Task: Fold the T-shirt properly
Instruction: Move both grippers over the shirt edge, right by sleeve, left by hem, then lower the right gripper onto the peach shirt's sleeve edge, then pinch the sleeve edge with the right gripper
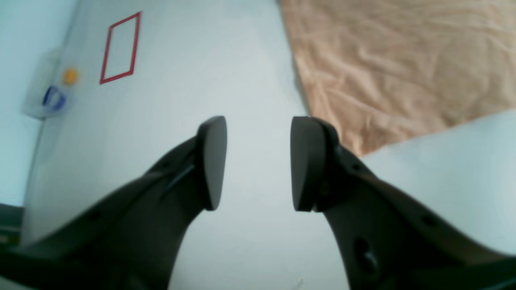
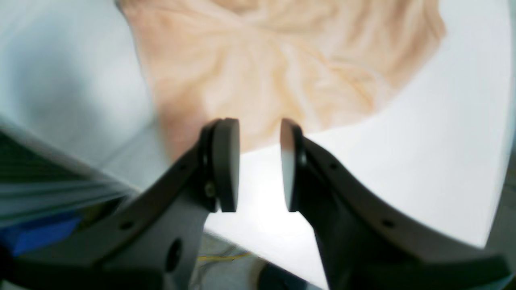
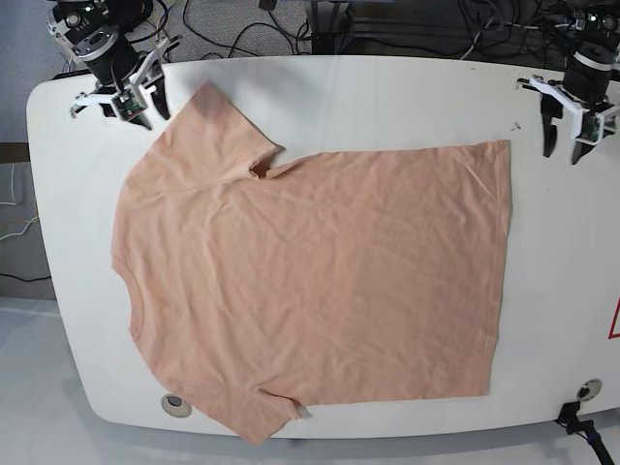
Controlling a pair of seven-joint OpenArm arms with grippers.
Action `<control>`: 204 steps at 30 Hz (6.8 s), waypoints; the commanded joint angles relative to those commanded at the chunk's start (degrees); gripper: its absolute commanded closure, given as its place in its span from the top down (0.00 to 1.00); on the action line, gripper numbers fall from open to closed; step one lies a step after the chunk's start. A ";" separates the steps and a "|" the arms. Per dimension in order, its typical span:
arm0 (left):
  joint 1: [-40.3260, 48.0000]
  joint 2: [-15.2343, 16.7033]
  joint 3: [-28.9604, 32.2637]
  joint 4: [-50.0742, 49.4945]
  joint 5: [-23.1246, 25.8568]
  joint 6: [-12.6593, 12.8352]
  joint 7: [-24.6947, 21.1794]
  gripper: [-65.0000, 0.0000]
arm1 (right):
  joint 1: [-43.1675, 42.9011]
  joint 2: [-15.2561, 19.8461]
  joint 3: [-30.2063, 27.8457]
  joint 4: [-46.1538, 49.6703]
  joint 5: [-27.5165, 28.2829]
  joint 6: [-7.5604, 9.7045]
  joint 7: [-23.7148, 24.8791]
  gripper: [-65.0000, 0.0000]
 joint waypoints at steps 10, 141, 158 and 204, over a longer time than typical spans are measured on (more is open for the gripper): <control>-7.71 1.64 0.28 -5.13 -2.24 -0.70 4.80 0.39 | 7.75 -6.53 -0.73 0.06 -8.45 -0.02 -0.97 0.26; -12.71 2.20 5.42 -18.11 -7.23 0.42 13.45 0.42 | 16.69 -37.30 25.01 -16.40 32.04 17.01 -41.33 0.27; -12.71 2.20 5.51 -18.11 -7.23 0.42 13.45 0.42 | 17.92 -36.16 24.93 -22.73 32.12 16.92 -41.42 0.27; -14.20 2.20 5.42 -18.19 -6.96 0.42 13.54 0.42 | 27.94 -35.80 25.01 -35.82 32.21 14.11 -42.91 0.27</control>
